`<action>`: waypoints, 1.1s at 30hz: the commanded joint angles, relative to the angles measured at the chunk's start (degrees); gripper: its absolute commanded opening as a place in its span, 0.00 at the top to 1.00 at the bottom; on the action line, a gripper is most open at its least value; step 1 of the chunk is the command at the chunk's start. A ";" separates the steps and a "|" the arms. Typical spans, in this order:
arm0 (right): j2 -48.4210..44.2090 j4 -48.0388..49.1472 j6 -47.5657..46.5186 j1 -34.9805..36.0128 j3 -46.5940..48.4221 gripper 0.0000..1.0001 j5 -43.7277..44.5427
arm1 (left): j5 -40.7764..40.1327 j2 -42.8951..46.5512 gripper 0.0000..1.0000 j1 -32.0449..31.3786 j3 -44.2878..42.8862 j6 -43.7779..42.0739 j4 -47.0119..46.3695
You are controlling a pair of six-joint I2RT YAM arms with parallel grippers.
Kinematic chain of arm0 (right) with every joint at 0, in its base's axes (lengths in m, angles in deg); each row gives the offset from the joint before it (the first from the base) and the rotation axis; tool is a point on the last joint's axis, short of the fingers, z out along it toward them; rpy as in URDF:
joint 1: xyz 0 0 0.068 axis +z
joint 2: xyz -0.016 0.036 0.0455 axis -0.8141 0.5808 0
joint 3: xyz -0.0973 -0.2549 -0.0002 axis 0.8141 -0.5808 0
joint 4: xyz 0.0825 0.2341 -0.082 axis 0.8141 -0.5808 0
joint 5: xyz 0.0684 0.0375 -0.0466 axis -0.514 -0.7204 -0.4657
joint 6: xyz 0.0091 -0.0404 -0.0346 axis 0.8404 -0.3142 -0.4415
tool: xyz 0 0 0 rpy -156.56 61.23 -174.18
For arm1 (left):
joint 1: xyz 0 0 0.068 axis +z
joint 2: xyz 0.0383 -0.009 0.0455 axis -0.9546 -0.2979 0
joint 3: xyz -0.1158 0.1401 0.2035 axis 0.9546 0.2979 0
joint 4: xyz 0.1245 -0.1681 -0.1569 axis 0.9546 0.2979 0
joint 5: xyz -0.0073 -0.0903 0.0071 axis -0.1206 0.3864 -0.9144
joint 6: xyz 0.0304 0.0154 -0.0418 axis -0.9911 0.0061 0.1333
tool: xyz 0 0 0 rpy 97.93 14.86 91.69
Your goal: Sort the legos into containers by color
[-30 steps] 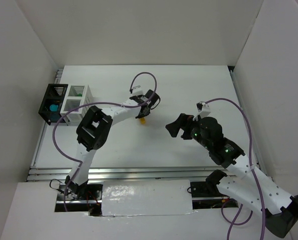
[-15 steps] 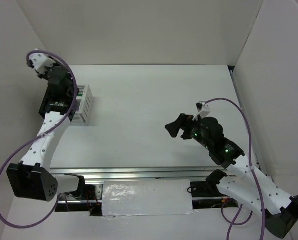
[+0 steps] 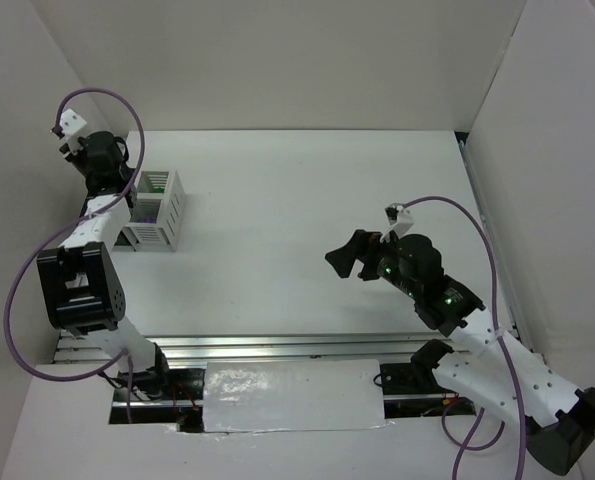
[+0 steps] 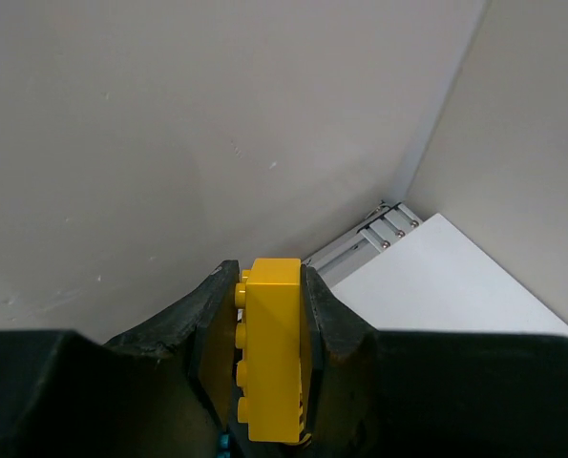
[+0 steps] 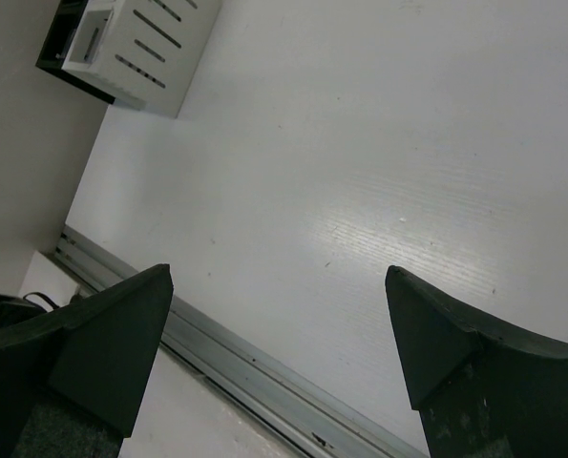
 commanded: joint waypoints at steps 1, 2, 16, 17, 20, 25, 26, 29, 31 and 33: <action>0.86 3.16 -1.22 -0.48 0.16 0.00 -1.31 | 3.12 -0.07 1.00 1.04 -0.69 3.13 -3.75; 0.78 3.69 -1.13 -0.31 -0.01 0.00 -1.40 | 3.55 -0.94 1.00 1.21 -0.60 3.66 -3.40; 2.01 4.13 -1.39 -0.31 -0.28 0.00 -2.63 | 8.47 -7.19 1.00 4.11 -2.27 9.38 -0.76; 2.09 4.22 -1.39 -0.40 -0.36 0.00 -2.80 | 8.56 -7.45 0.99 4.29 -2.36 9.73 -0.68; 2.09 4.22 -1.57 -0.31 -0.45 0.00 -2.81 | 9.18 -8.16 0.90 4.29 -3.23 10.43 0.38; 2.00 4.66 -1.57 -0.31 -0.72 0.00 -3.07 | 9.36 -8.25 0.50 4.29 -3.68 11.84 1.87; 2.09 4.57 -1.66 -0.40 -0.72 0.00 -3.24 | 9.53 -8.07 0.43 4.29 -3.50 12.10 1.96; 2.36 4.66 -1.66 -0.40 -0.63 0.00 -3.77 | 10.58 -7.81 0.25 4.29 -3.32 12.54 2.05; 2.18 4.75 -1.66 -0.40 -0.72 0.00 -3.95 | 10.15 -8.07 0.21 4.29 -4.64 12.98 4.50; 1.92 4.75 -1.66 -0.31 -0.72 0.00 -3.77 | 9.88 -8.25 0.18 4.29 -5.17 13.33 5.91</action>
